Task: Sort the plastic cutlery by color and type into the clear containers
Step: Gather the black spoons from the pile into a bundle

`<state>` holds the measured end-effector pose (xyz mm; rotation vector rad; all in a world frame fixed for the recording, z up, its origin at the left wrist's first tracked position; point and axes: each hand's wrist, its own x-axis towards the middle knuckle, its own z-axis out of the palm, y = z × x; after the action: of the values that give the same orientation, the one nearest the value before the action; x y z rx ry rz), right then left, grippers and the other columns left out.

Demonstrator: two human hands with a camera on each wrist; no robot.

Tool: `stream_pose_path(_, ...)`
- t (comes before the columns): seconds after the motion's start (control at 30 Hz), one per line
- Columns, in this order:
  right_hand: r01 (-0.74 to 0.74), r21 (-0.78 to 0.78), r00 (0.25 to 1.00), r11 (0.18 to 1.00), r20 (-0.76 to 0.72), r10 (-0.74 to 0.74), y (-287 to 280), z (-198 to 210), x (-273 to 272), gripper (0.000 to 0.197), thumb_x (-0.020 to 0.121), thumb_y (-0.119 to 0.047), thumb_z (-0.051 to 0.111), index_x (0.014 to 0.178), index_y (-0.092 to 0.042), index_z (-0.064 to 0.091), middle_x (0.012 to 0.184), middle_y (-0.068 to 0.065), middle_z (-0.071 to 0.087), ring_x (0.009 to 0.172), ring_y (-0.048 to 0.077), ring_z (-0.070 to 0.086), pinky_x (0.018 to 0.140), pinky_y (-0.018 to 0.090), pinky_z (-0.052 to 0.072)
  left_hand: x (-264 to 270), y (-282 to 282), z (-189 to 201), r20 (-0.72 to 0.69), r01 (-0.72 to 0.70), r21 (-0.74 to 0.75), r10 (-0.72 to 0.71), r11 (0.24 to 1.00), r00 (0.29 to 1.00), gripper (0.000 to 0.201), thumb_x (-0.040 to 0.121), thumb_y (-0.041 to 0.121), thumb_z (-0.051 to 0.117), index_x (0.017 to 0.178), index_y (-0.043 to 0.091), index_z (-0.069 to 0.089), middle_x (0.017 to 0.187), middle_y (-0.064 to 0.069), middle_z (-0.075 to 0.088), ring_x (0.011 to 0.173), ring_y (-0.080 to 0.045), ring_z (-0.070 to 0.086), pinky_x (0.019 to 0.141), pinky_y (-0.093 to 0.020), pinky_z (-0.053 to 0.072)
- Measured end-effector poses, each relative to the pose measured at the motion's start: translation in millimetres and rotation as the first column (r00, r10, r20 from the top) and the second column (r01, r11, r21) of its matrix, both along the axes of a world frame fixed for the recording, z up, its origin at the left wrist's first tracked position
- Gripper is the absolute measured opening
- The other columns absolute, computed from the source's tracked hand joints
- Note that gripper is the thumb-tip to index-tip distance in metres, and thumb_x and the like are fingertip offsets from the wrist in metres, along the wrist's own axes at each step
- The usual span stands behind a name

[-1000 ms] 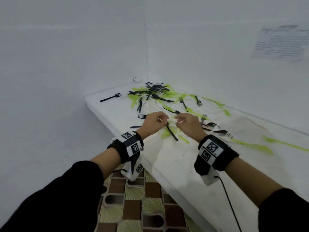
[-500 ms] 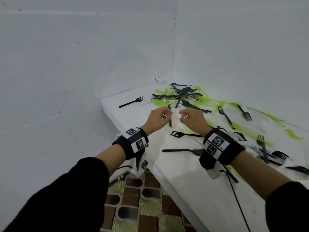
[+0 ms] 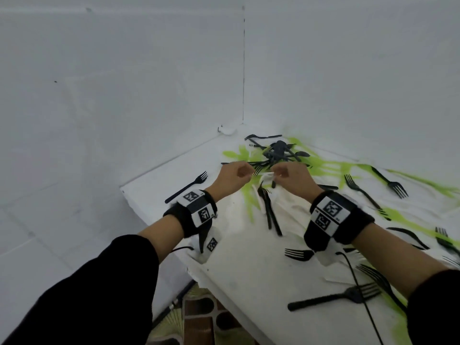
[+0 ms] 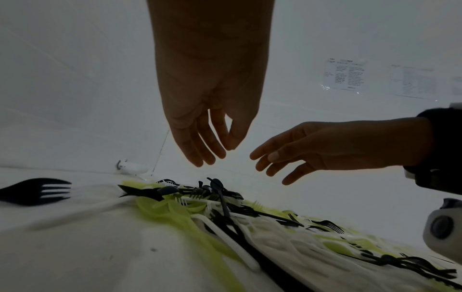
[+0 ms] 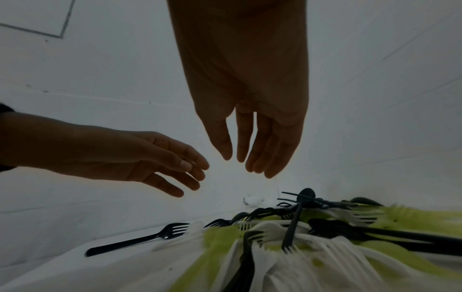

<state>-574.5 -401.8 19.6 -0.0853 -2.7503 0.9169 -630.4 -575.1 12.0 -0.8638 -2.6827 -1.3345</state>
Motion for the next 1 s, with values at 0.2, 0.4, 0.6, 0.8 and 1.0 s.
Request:
stream_pose_path(0.2, 0.154, -0.016, 0.988, 0.988, 0.017, -0.154, 11, 2, -37, 0.024, 0.082, 0.0, 0.059, 0.105, -0.002, 0.068, 0.1, 0.012, 0.068, 0.089, 0.02, 0.06, 0.066, 0.012, 0.037, -91, 1, -1, 0.075, 0.23, -0.132, -0.221, 0.964, 0.972, 0.022, 0.083, -0.001, 0.059, 0.104, 0.001, 0.064, 0.095, -0.011, 0.063, 0.085, -0.017, 0.057, 0.063, -0.007, 0.044)
stream_pose_path(0.4, 0.348, -0.004, 0.935, 0.938, 0.081, -0.346, 25, -7, -42, 0.022, 0.084, 0.0, 0.057, 0.102, -0.004, 0.07, 0.104, 0.014, 0.068, 0.098, 0.026, 0.062, 0.079, 0.021, 0.042, -140, 2, -24, 0.0, 0.289, -0.536, -0.342, 0.794, 0.94, 0.033, 0.081, 0.018, 0.067, 0.113, 0.011, 0.06, 0.109, -0.011, 0.053, 0.099, -0.028, 0.054, 0.083, -0.032, 0.046)
stream_pose_path(0.6, 0.488, -0.002, 0.863, 0.873, 0.149, -0.482, 40, -18, -35, 0.023, 0.084, 0.001, 0.054, 0.096, -0.007, 0.072, 0.099, 0.012, 0.07, 0.082, 0.016, 0.058, 0.057, 0.012, 0.035, -169, 20, -35, -0.044, 0.362, -0.527, -0.45, 0.769, 0.892, 0.033, 0.08, 0.006, 0.066, 0.112, 0.006, 0.059, 0.11, -0.017, 0.054, 0.094, -0.032, 0.055, 0.076, -0.03, 0.042)
stream_pose_path(0.8, 0.448, 0.036, 0.879, 0.894, 0.167, -0.447, 40, -15, -65, 0.024, 0.084, 0.0, 0.053, 0.096, -0.007, 0.073, 0.095, 0.015, 0.071, 0.09, 0.029, 0.065, 0.064, 0.021, 0.043, -182, 23, -41, -0.05, 0.392, -0.486, -0.473, 0.781, 0.88, 0.032, 0.081, 0.017, 0.069, 0.11, 0.005, 0.062, 0.104, -0.015, 0.064, 0.091, -0.029, 0.061, 0.073, -0.031, 0.045)
stream_pose_path(1.0, 0.336, 0.222, 0.867, 0.916, 0.307, -0.392, 43, -35, -90, 0.022, 0.088, -0.014, 0.057, 0.105, -0.005, 0.069, 0.108, 0.014, 0.068, 0.102, 0.029, 0.06, 0.083, 0.03, 0.044, -195, 31, -21, -0.11, 0.353, -0.266, -0.392, 0.897, 0.913, 0.021, 0.083, 0.0, 0.059, 0.099, 0.006, 0.071, 0.09, -0.013, 0.07, 0.073, -0.021, 0.06, 0.071, -0.024, 0.047)
